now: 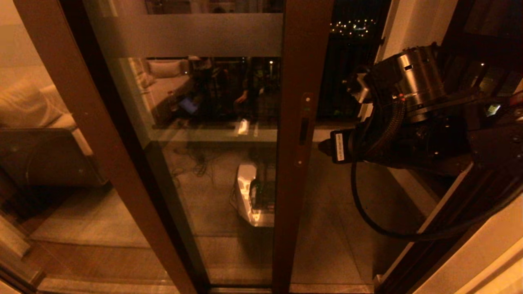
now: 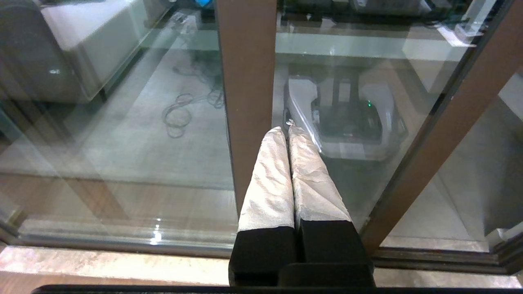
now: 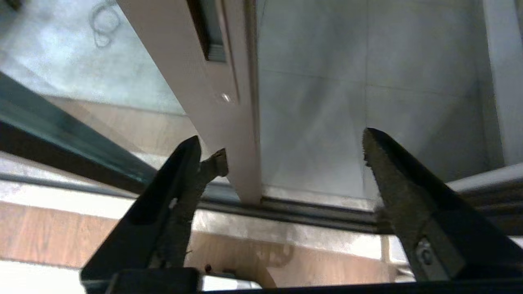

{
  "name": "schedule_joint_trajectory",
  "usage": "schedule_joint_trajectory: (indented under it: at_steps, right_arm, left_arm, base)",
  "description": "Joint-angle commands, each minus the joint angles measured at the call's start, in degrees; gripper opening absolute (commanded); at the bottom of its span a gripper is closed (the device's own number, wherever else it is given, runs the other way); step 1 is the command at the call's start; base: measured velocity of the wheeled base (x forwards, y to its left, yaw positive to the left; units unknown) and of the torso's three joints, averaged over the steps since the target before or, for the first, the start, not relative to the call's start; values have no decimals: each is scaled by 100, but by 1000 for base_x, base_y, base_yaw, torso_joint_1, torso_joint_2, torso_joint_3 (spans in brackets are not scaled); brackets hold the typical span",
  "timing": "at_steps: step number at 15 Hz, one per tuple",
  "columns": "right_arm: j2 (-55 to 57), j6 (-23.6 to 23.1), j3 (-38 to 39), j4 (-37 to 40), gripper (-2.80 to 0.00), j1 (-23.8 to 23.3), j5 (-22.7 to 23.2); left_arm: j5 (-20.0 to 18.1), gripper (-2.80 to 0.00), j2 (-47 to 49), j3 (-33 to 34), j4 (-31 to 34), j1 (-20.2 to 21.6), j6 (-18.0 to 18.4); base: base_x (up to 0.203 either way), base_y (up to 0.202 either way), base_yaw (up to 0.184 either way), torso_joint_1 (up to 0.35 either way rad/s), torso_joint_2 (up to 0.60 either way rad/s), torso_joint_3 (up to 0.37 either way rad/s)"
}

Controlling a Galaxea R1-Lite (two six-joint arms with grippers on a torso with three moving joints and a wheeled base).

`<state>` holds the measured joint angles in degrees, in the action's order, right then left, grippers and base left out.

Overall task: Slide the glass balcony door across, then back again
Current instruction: Close the slid door

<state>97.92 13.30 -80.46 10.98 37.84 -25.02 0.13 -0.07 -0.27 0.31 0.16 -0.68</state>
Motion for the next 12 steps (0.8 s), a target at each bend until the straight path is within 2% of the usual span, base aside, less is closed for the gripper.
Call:
schedule_joint_trajectory:
  at_steps: [1,7,12]
  right_arm:
    - [233,-45,-59,-226,0,-15,-14]
    - [651,-188,-280,-474,0,-296,-17]
    - [953,-231,-483,-588,0,-339,-12]
  left_arm:
    - [4,-280,7,0,-1,2,-2]
    - [4,-280,7,0,4,2,-2]
    - [4,-280,7,0,2,2,-2]
  base:
    - [0,0,0,0,0,0]
    - [0,0,0,0,0,0]
    - [0,0,0,0,0,0]
